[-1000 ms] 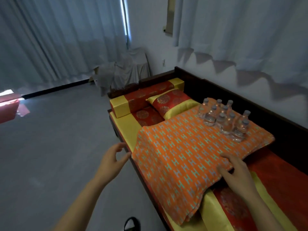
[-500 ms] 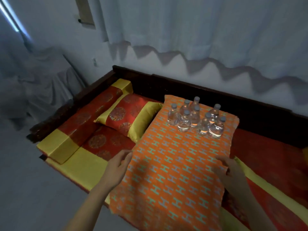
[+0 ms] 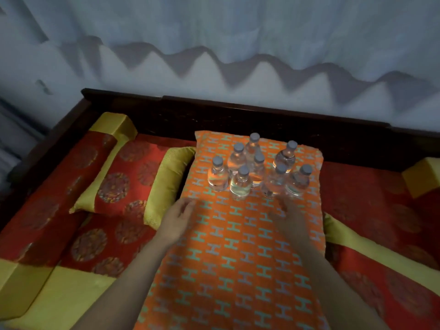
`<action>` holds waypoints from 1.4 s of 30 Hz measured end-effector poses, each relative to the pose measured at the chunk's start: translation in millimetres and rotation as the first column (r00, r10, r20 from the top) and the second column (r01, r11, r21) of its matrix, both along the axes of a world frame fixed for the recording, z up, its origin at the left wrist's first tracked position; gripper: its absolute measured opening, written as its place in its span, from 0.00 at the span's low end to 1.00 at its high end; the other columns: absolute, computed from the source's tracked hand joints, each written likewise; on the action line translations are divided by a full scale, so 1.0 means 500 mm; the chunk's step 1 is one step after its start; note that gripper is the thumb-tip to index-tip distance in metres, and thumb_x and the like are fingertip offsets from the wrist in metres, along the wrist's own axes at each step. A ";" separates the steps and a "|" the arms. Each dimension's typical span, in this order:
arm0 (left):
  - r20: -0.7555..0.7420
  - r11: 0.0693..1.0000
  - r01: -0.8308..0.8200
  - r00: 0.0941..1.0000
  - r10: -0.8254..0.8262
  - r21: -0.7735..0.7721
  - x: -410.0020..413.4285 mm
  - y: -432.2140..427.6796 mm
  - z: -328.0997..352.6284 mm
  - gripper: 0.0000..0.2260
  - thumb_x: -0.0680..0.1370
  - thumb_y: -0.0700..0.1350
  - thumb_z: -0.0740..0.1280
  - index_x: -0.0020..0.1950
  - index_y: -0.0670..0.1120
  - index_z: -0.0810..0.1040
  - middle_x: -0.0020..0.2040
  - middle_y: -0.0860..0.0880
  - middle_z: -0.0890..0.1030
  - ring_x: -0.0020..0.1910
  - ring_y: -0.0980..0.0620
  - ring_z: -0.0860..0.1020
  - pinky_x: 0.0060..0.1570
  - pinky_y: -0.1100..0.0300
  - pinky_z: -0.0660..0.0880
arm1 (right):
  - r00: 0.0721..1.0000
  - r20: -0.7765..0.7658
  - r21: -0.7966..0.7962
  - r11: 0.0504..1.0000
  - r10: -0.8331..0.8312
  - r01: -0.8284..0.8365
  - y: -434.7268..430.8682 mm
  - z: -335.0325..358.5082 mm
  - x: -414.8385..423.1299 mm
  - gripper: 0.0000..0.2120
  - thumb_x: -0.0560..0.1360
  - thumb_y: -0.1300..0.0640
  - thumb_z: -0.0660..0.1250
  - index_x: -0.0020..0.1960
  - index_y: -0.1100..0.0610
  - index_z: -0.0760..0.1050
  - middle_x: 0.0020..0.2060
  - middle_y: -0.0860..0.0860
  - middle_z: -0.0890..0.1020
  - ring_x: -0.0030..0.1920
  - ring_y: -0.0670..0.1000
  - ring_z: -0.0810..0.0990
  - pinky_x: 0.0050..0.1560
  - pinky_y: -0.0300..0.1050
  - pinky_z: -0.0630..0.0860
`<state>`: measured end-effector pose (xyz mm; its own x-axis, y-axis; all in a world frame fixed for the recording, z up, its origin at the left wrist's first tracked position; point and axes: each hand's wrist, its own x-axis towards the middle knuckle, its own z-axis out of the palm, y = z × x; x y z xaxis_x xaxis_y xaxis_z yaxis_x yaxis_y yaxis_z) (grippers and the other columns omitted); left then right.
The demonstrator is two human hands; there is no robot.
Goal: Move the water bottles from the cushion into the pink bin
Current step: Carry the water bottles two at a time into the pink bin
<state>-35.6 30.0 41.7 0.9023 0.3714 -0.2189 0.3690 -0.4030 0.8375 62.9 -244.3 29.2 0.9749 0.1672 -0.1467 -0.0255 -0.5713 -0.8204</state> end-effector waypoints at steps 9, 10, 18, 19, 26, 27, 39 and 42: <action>-0.002 0.967 0.236 0.971 -0.237 0.093 0.218 0.045 -0.084 0.23 0.79 0.52 0.62 0.71 0.43 0.66 0.68 0.45 0.72 0.69 0.47 0.69 0.68 0.52 0.65 | 1.000 0.013 -0.029 1.000 0.010 -0.010 0.168 -0.077 0.107 0.36 0.65 0.50 0.77 0.70 0.51 0.66 0.62 0.53 0.77 0.62 0.56 0.75 0.59 0.57 0.73; -0.018 0.962 0.256 0.967 -0.255 0.092 0.233 0.052 -0.095 0.28 0.78 0.53 0.64 0.74 0.43 0.61 0.72 0.45 0.67 0.71 0.48 0.65 0.70 0.52 0.62 | 1.000 0.023 -0.045 0.999 -0.012 0.013 0.180 -0.088 0.109 0.39 0.65 0.48 0.78 0.71 0.52 0.65 0.62 0.54 0.77 0.62 0.56 0.74 0.60 0.57 0.72; 0.058 0.936 0.352 0.934 -0.353 0.023 0.328 0.074 -0.163 0.40 0.65 0.49 0.79 0.72 0.46 0.63 0.65 0.51 0.72 0.65 0.50 0.71 0.61 0.58 0.69 | 0.969 0.142 -0.065 0.975 -0.200 0.210 0.235 -0.125 0.100 0.48 0.66 0.50 0.77 0.77 0.53 0.53 0.68 0.57 0.71 0.68 0.60 0.67 0.64 0.61 0.68; 0.070 0.932 0.361 0.930 -0.361 0.010 0.334 0.072 -0.168 0.38 0.65 0.48 0.79 0.70 0.47 0.65 0.63 0.52 0.73 0.63 0.51 0.73 0.58 0.60 0.69 | 0.967 0.153 -0.051 0.975 -0.205 0.215 0.239 -0.125 0.099 0.47 0.67 0.50 0.77 0.77 0.53 0.53 0.68 0.56 0.71 0.68 0.59 0.67 0.64 0.61 0.68; 0.075 0.932 0.356 0.933 -0.351 -0.065 0.337 0.075 -0.170 0.32 0.64 0.46 0.80 0.61 0.56 0.66 0.53 0.62 0.76 0.49 0.65 0.76 0.43 0.75 0.71 | 0.954 0.172 0.049 0.969 -0.246 0.241 0.243 -0.125 0.097 0.35 0.67 0.49 0.77 0.68 0.52 0.65 0.59 0.51 0.78 0.60 0.55 0.75 0.57 0.58 0.74; 0.075 0.932 0.356 0.934 -0.350 -0.076 0.334 0.077 -0.167 0.32 0.64 0.45 0.80 0.61 0.55 0.66 0.52 0.61 0.76 0.49 0.65 0.77 0.42 0.74 0.72 | 0.950 0.174 0.058 0.966 -0.260 0.254 0.244 -0.124 0.095 0.34 0.66 0.49 0.77 0.67 0.52 0.66 0.57 0.49 0.78 0.59 0.53 0.76 0.56 0.57 0.74; -0.009 0.917 0.315 0.945 -0.327 -0.246 0.242 0.126 -0.143 0.37 0.63 0.39 0.79 0.66 0.45 0.63 0.57 0.47 0.77 0.56 0.50 0.79 0.54 0.55 0.76 | 0.952 -0.051 0.124 0.944 -0.302 0.306 0.230 -0.121 0.056 0.31 0.61 0.50 0.80 0.57 0.52 0.67 0.50 0.49 0.78 0.49 0.48 0.80 0.47 0.52 0.80; -0.014 0.922 0.289 0.953 -0.303 -0.258 0.215 0.126 -0.115 0.37 0.61 0.44 0.78 0.65 0.46 0.64 0.56 0.51 0.76 0.54 0.54 0.78 0.51 0.59 0.76 | 0.950 -0.077 0.154 0.938 -0.303 0.312 0.214 -0.107 0.037 0.29 0.61 0.51 0.81 0.55 0.48 0.68 0.45 0.42 0.80 0.43 0.36 0.80 0.39 0.34 0.77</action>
